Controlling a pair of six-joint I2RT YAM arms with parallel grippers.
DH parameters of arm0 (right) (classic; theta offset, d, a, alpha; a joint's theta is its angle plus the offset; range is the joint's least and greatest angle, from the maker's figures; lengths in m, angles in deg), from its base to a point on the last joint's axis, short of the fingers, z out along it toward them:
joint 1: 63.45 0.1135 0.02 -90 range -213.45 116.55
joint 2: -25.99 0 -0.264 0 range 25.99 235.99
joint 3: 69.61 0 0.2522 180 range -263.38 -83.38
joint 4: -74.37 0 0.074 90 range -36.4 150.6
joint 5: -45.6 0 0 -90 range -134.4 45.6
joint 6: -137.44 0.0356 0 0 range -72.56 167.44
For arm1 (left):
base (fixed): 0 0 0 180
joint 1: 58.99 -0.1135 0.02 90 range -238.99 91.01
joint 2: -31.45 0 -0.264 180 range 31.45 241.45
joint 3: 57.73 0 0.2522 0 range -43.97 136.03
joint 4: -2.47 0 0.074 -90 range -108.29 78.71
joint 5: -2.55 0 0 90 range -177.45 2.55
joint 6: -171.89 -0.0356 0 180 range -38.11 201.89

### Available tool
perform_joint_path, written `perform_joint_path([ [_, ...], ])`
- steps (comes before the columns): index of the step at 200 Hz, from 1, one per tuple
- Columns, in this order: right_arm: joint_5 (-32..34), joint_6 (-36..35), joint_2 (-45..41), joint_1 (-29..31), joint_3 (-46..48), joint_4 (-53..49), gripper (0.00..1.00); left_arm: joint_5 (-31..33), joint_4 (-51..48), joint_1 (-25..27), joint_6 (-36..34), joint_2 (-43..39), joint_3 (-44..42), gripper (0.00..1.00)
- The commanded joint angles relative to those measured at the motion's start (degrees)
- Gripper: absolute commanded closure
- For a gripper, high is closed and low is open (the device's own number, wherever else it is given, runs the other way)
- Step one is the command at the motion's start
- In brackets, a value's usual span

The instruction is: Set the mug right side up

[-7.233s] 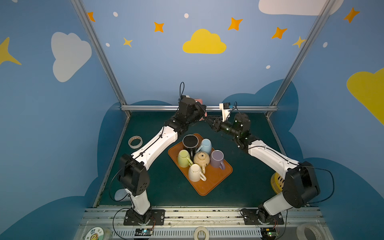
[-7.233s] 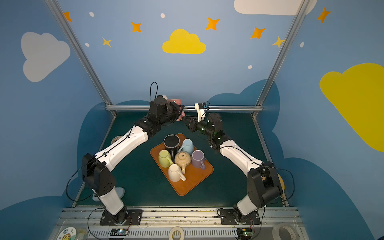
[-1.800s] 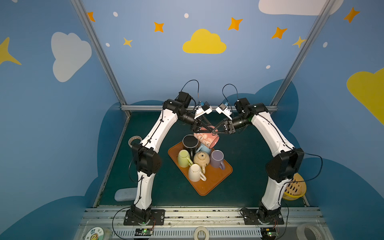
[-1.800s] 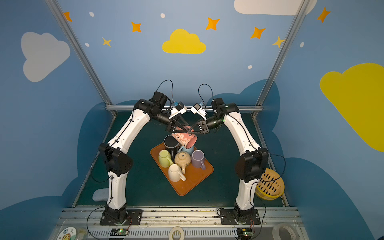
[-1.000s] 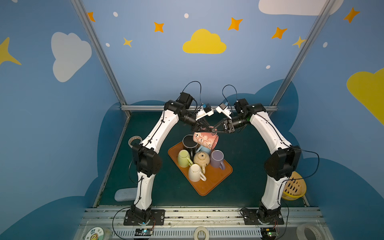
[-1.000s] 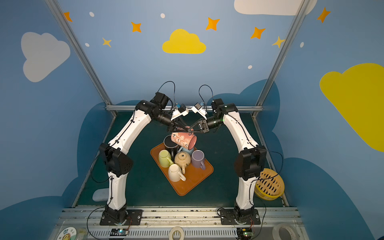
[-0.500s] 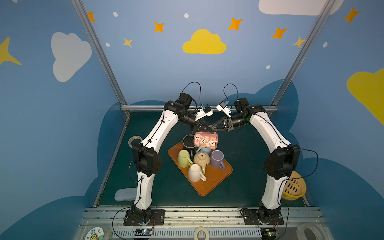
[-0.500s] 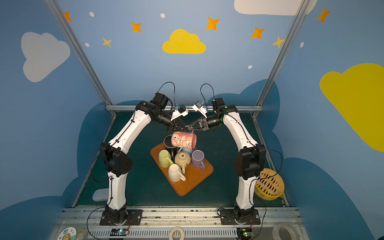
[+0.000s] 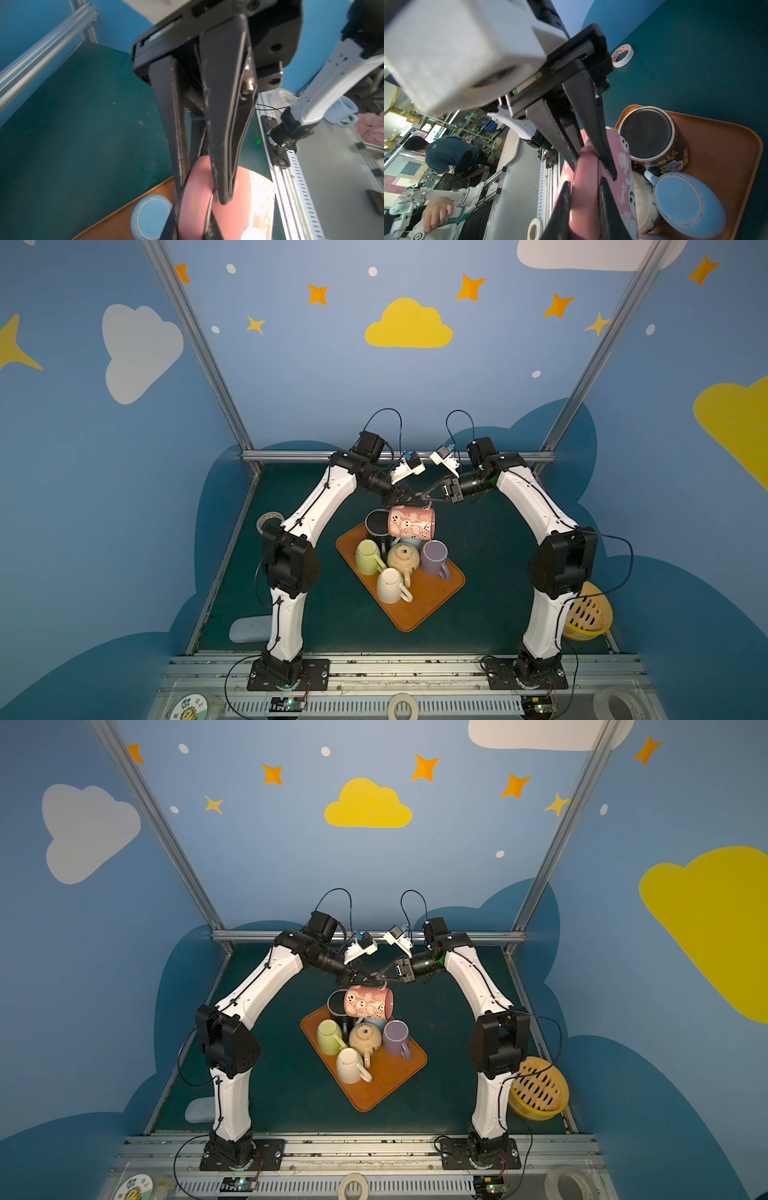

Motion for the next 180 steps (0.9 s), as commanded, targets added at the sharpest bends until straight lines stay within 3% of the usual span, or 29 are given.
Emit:
perform_joint_path([
  [1,-3.0,1.8,-1.3,0.9,0.8,6.9,0.83,0.6,12.2,1.4,8.2,-5.1,-6.1,0.97],
  [43,-2.3,6.2,-3.0,0.8,3.9,12.4,0.58,3.9,21.8,1.1,12.8,-8.8,-13.6,0.97],
  [54,-2.1,7.0,-3.4,0.7,4.6,13.7,0.55,4.6,24.6,1.0,14.0,-9.7,-15.6,0.97],
  [123,2.6,17.5,-7.8,-1.6,12.0,27.6,0.50,10.9,37.7,0.5,19.2,-14.9,-25.4,0.97],
  [180,16.1,31.3,-18.0,-4.1,27.5,51.2,0.51,17.1,50.3,-1.7,26.0,-20.5,-32.4,0.97],
])
